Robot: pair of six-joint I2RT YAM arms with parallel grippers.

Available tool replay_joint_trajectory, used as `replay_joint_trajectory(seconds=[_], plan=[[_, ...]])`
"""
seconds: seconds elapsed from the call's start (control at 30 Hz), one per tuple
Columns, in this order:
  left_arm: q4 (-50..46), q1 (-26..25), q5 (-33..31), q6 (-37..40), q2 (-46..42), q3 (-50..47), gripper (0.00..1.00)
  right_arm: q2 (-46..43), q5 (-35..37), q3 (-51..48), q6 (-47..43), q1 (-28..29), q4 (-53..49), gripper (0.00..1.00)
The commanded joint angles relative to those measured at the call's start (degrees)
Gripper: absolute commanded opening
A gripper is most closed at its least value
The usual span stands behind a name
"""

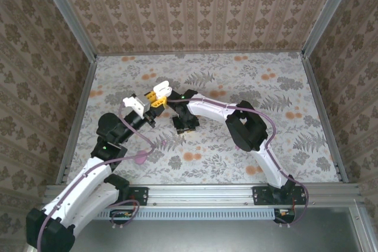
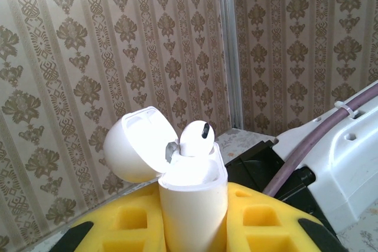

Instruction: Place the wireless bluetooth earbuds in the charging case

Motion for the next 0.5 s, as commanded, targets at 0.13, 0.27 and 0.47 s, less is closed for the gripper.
replay_joint_trajectory(seconds=[0.13,0.27,0.47], plan=[[2.08,-0.50,0.94,-0.39,0.73,2.48,0.15,-2.72,3.34,-3.38,0.25,-0.74,3.99,0.28],[2.13,-0.83,1.11,-0.94,2.37,3.17,0.15,-8.71,4.14,-8.60,0.62,-1.97,7.57,0.28],[3.82,-2.31,0.79,-2.25,7.17,4.33,0.15,-19.72,6.91,-17.77,0.64,-4.44,13.42,0.27]])
